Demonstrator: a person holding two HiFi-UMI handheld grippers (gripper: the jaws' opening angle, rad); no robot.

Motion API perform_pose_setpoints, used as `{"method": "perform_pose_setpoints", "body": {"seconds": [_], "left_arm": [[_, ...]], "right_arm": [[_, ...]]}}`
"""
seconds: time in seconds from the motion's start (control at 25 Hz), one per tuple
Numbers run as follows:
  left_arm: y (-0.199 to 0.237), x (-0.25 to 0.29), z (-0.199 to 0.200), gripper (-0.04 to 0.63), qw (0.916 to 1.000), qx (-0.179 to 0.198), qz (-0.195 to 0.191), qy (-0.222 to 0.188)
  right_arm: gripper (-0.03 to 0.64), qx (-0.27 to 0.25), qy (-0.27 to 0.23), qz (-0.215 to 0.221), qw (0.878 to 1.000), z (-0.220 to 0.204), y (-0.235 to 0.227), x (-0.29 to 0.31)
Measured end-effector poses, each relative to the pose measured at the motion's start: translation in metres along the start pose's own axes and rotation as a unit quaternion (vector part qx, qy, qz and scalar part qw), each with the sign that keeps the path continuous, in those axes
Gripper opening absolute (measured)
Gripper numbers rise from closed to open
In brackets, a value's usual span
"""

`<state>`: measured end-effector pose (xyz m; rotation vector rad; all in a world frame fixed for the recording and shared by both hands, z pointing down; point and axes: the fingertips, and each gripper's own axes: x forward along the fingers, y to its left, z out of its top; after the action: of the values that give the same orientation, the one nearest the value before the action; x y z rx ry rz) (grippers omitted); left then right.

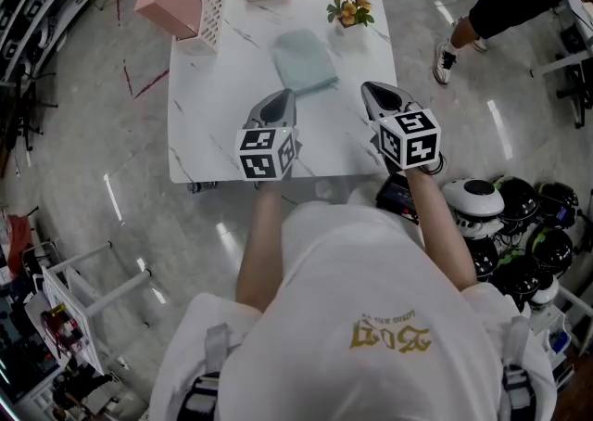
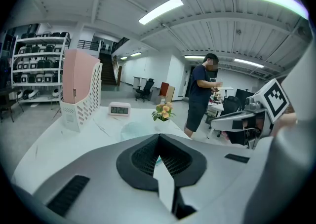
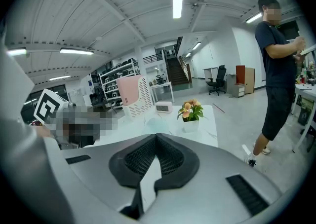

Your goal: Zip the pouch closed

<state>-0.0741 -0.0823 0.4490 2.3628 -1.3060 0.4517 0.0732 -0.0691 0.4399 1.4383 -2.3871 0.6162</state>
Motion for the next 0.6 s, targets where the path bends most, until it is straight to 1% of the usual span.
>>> {"method": "perform_pose_setpoints", "body": {"seconds": [0.2,0.44,0.6], "left_arm": [[-0.0022,0.0016,-0.0023,0.017,1.0,-0.001,-0.002,0.002],[-0.0067,0.0066,-0.0087,0.017,0.9998,0.0,-0.011,0.015],[-0.0074,0.0089,-0.0052,0.017,0.9998,0.002,-0.016,0.014]], "right_arm": [[0.012,0.005,0.002,0.003,1.0,-0.0015,-0.0018,-0.0014],[0.012,0.009,0.0,0.009,1.0,0.0026,-0.0006,-0.0025],[0.012,0.008,-0.001,0.011,1.0,0.0061,-0.0024,-0.0035]]}}
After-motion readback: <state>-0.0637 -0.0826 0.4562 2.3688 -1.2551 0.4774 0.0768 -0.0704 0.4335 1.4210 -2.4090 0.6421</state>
